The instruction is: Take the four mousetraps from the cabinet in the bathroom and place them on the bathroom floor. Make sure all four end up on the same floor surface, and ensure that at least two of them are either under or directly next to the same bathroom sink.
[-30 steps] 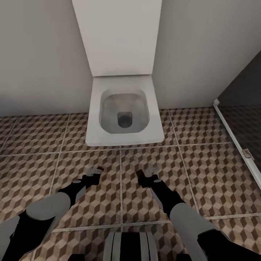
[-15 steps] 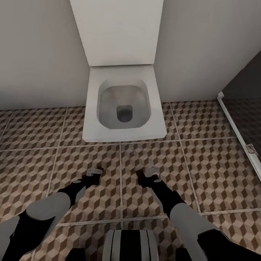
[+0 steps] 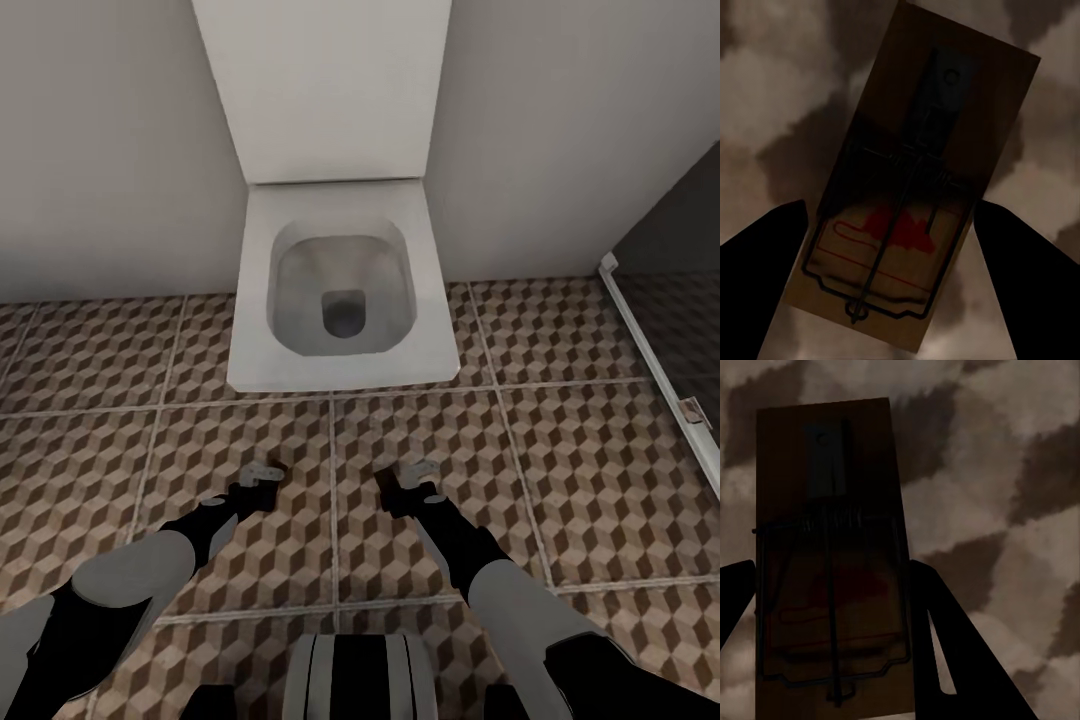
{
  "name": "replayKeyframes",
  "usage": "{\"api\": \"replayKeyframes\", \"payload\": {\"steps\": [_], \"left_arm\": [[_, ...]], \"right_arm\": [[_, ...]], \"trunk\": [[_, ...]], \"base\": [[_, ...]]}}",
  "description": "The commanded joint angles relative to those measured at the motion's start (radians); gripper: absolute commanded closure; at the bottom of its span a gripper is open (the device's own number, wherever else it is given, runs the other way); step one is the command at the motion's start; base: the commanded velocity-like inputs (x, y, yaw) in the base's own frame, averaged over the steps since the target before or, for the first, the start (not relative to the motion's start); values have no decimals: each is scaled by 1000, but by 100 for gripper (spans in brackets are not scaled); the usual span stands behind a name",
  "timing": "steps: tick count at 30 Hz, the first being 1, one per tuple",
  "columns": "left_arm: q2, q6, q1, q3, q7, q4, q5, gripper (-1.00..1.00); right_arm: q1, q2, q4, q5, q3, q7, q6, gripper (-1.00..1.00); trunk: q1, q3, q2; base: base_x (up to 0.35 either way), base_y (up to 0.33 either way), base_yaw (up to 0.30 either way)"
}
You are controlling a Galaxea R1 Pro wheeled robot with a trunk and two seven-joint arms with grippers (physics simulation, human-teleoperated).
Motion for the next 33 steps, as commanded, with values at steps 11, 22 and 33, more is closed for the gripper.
{"api": "replayKeyframes", "payload": {"steps": [11, 22, 33], "left_arm": [[0, -1, 0, -7, -4, 1, 8, 100], [0, -1, 0, -7, -4, 0, 8, 100], [0, -1, 1, -9, -4, -4, 8, 100]], "right_arm": [[0, 0, -2, 4, 4, -7, 6, 100], [0, 0, 9, 4, 3, -7, -36, 100], [0, 0, 72, 7, 3, -8, -159, 100]], "trunk": [[0, 0, 0], [0, 0, 0], [0, 0, 0]], "base": [[222, 64, 0], [52, 18, 0], [0, 0, 0]]}}
